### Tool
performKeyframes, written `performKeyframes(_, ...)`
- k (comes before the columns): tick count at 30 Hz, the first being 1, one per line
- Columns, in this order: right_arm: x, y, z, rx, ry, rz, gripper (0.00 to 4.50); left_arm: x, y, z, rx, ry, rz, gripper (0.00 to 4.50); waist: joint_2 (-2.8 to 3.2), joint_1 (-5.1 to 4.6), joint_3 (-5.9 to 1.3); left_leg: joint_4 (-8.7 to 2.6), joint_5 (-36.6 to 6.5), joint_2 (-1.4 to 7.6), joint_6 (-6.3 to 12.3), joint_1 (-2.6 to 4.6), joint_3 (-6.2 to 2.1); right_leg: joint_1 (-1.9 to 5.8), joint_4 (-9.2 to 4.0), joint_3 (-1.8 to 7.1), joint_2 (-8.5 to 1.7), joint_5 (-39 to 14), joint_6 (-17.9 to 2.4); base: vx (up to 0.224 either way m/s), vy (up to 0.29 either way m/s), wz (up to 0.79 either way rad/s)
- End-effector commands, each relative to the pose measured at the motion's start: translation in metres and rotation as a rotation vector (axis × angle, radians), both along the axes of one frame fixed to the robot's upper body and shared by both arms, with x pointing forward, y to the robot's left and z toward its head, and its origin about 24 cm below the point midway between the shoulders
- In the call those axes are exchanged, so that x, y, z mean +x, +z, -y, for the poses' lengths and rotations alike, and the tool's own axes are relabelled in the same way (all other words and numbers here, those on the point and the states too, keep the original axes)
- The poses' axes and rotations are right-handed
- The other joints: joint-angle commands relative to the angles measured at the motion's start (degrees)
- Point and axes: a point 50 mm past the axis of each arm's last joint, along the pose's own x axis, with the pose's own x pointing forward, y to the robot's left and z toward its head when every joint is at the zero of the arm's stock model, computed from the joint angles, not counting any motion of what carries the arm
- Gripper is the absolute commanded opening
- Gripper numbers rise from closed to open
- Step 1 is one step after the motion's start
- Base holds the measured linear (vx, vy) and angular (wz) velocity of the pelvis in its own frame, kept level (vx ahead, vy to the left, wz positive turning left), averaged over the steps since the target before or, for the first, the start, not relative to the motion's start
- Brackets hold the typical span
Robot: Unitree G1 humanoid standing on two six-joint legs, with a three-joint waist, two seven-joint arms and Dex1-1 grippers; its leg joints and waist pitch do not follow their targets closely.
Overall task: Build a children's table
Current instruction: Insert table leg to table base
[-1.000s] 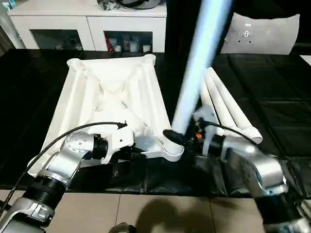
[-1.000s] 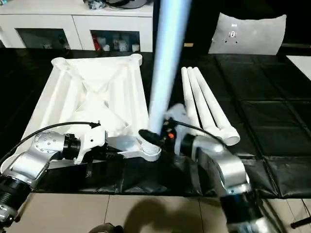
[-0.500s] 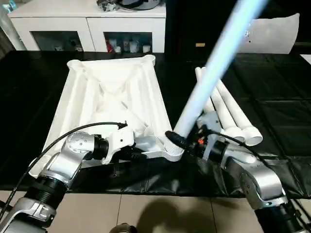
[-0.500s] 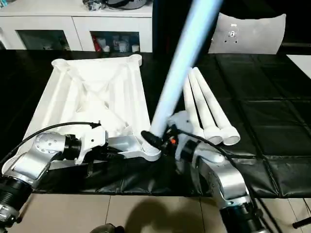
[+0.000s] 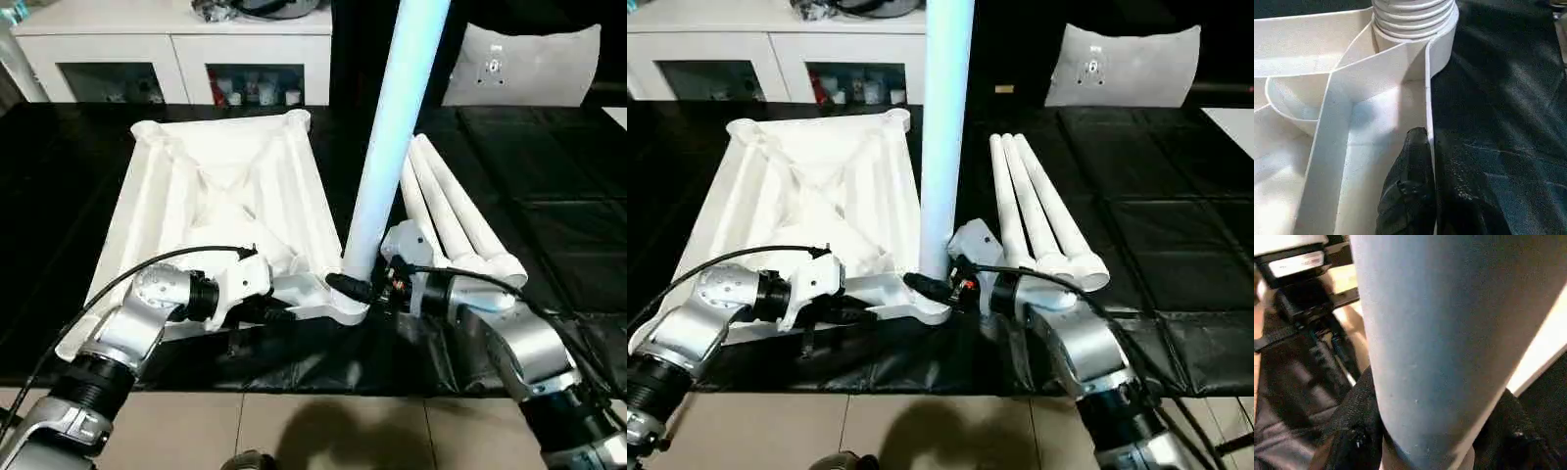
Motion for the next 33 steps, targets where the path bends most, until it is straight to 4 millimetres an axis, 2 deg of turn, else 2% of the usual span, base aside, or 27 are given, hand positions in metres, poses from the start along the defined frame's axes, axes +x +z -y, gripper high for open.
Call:
performKeyframes(1,-0.022,-0.052,0.003,-0.143,0.056,-0.239,1.91,0.008,0.018,0.006,-0.017,-0.044,0.077,0.0,0.37,-0.72,-1.39,-5.64,-27.62,3.81,-3.61,2.62,-2.0,-0.57,-5.36,2.35,-4.04,-17.88,-9.85,0.0,0.0,0.0)
performKeyframes(2,-0.022,-0.054,0.003,-0.159,0.079,-0.25,1.91,0.011,0.02,0.005,-0.006,-0.059,0.083,0.0,0.0,-0.76,-0.8,-5.76,-27.41,3.85,-3.14,2.52,-1.86,-0.83,-5.51,2.4,-3.95,-17.19,-10.05,0.0,0.0,0.0)
performKeyframes(5,-0.024,-0.059,0.001,-0.169,0.123,-0.289,1.91,0.018,0.028,0.003,0.018,-0.096,0.09,0.0,-0.01,-0.66,-0.18,-5.88,-28.05,3.73,-3.04,2.58,-1.81,-0.9,-5.71,2.52,-4.13,-19.72,-9.7,0.0,0.0,0.0)
performKeyframes(7,-0.026,-0.06,-0.001,-0.168,0.147,-0.301,1.91,0.024,0.033,0.0,0.035,-0.09,0.104,0.0,-0.2,-0.61,0.24,-6.04,-29.75,3.79,-3.7,2.92,-1.97,-1.08,-6.09,2.58,-4.4,-23.7,-9.12,0.0,0.0,0.0)
performKeyframes(9,-0.027,-0.06,-0.002,-0.168,0.159,-0.302,1.91,0.029,0.037,-0.004,0.043,-0.072,0.111,0.0,-0.58,-0.59,0.86,-6.31,-29.99,3.82,-3.76,2.8,-2.18,-1.13,-6.42,2.7,-4.54,-26.67,-8.32,0.0,0.0,0.0)
performKeyframes(14,-0.024,-0.061,-0.009,-0.166,0.146,-0.283,1.91,0.035,0.042,-0.018,0.076,-0.023,0.126,0.0,-0.72,-0.52,1.54,-6.85,-29.89,4.11,-3.96,2.89,-2.36,-1.24,-6.64,2.85,-4.9,-28.56,-8.32,0.0,0.0,0.0)
performKeyframes(15,-0.022,-0.061,-0.01,-0.166,0.133,-0.27,1.91,0.035,0.041,-0.02,0.074,-0.015,0.122,0.0,-0.91,-0.56,1.6,-7.04,-29.47,4.14,-3.94,2.78,-2.39,-1.09,-6.71,2.79,-5.0,-28.62,-8.41,0.0,0.0,0.0)
performKeyframes(17,-0.018,-0.062,-0.012,-0.167,0.1,-0.254,1.91,0.033,0.041,-0.024,0.071,-0.004,0.119,0.0,-0.82,-0.69,1.77,-7.31,-29.39,4.13,-4.16,2.52,-2.5,-0.98,-6.68,2.64,-5.04,-28.96,-8.39,0.0,0.0,0.0)
performKeyframes(18,-0.015,-0.062,-0.013,-0.168,0.072,-0.244,1.91,0.031,0.04,-0.027,0.068,0.01,0.114,0.0,-0.68,-0.78,1.92,-7.46,-30.27,4.13,-4.55,2.61,-2.58,-1.27,-6.76,2.66,-5.01,-29.97,-8.26,0.0,0.0,0.0)
performKeyframes(19,-0.013,-0.062,-0.014,-0.17,0.054,-0.236,1.91,0.03,0.039,-0.029,0.067,0.021,0.111,0.0,-0.95,-0.9,2.07,-7.54,-31.15,4.15,-4.7,2.62,-2.63,-1.37,-6.86,2.65,-5.0,-31.04,-7.95,0.0,0.0,0.0)
performKeyframes(20,-0.008,-0.063,-0.015,-0.173,0.0,-0.222,1.91,0.027,0.037,-0.034,0.065,0.053,0.112,0.0,-0.91,-1.19,2.34,-7.57,-33.18,4.14,-5.35,2.76,-2.92,-1.67,-6.86,2.66,-5.18,-33.81,-7.63,0.0,0.0,0.0)
performKeyframes(21,0.0,-0.063,-0.016,-0.177,-0.077,-0.207,1.91,0.023,0.036,-0.039,0.056,0.107,0.113,0.0,-1.03,-1.87,2.51,-7.64,-34.53,4.02,-5.67,2.3,-3.38,-1.57,-6.82,2.51,-5.4,-36.8,-6.95,0.0,0.0,0.0)
performKeyframes(22,0.003,-0.063,-0.016,-0.177,-0.114,-0.202,1.91,0.021,0.036,-0.039,0.048,0.129,0.118,0.0,-0.93,-2.1,2.61,-7.75,-34.84,3.99,-5.73,2.07,-3.66,-1.45,-6.8,2.4,-5.5,-38.31,-6.5,-0.042,0.017,-0.21)
performKeyframes(23,0.005,-0.063,-0.015,-0.178,-0.136,-0.199,1.91,0.02,0.036,-0.04,0.043,0.142,0.121,0.0,-0.83,-2.32,2.57,-7.82,-34.86,3.98,-5.95,1.87,-3.87,-1.37,-6.72,2.32,-5.63,-38.97,-6.33,-0.056,0.024,-0.28)
performKeyframes(24,0.013,-0.061,-0.015,-0.173,-0.226,-0.183,1.91,0.014,0.039,-0.039,0.002,0.214,0.125,0.0,-0.66,-2.83,2.77,-7.93,-36.89,3.98,-6.79,1.77,-4.33,-1.5,-6.53,2.1,-5.63,-39.2,-6.05,-0.056,0.024,-0.28)
performKeyframes(25,0.018,-0.059,-0.015,-0.164,-0.269,-0.178,1.91,0.01,0.04,-0.038,-0.011,0.252,0.135,0.0,-0.86,-3.31,3.05,-8.27,-36.44,3.91,-6.61,1.24,-4.54,-1.15,-6.35,1.88,-5.49,-37.78,-6.23,-0.044,0.033,-0.3)
performKeyframes(27,0.023,-0.057,-0.016,-0.152,-0.318,-0.173,1.91,0.005,0.042,-0.036,-0.023,0.296,0.148,0.0,-0.72,-3.6,3.27,-8.47,-36.4,3.84,-6.54,1.13,-4.49,-1.19,-6.4,1.81,-5.18,-36.43,-6.3,-0.038,0.045,-0.32)
performKeyframes(28,0.028,-0.055,-0.017,-0.133,-0.357,-0.169,1.91,-0.002,0.042,-0.03,-0.039,0.323,0.146,0.0,-0.64,-3.82,3.42,-8.3,-38.12,3.79,-6.62,2.01,-4.2,-1.75,-6.79,1.86,-4.93,-35.14,-6.72,-0.052,0.048,-0.26)
performKeyframes(29,0.033,-0.052,-0.021,-0.109,-0.387,-0.172,1.91,-0.01,0.042,-0.019,-0.065,0.348,0.143,0.0,-1.13,-3.99,3.18,-8.21,-38.21,3.86,-6.72,2.28,-4.05,-1.75,-6.74,1.89,-4.89,-34.11,-7.34,-0.046,0.045,-0.2)
performKeyframes(30,0.036,-0.05,-0.025,-0.091,-0.397,-0.179,1.91,-0.015,0.043,-0.01,-0.086,0.363,0.143,0.0,-0.81,-4.38,3.69,-8.35,-38.79,3.81,-6.61,2.05,-4.17,-1.7,-6.76,1.7,-4.84,-33.54,-7.85,-0.046,0.045,-0.2)
performKeyframes(31,0.037,-0.05,-0.026,-0.09,-0.396,-0.18,1.91,-0.015,0.043,-0.007,-0.09,0.366,0.145,0.0,-0.75,-4.42,3.79,-8.27,-39.54,3.8,-6.58,2.2,-4.17,-1.91,-6.89,1.64,-4.75,-34.01,-7.67,0.0,0.0,0.0)
performKeyframes(32,0.037,-0.05,-0.027,-0.09,-0.394,-0.181,1.91,-0.016,0.044,-0.005,-0.093,0.369,0.147,0.0,-1.34,-4.35,3.5,-7.61,-39.58,3.47,-6.01,3.04,-3.79,-2.36,-7.42,1.68,-4.68,-35.26,-7.13,-0.072,0.027,-0.1)
performKeyframes(33,0.038,-0.05,-0.03,-0.091,-0.395,-0.184,1.91,-0.016,0.044,0.0,-0.097,0.381,0.153,0.0,-1.0,-4.27,3.71,-7.51,-39.83,3.41,-5.88,3.31,-3.72,-2.59,-7.82,1.72,-4.71,-35.36,-6.93,-0.072,0.027,-0.1)
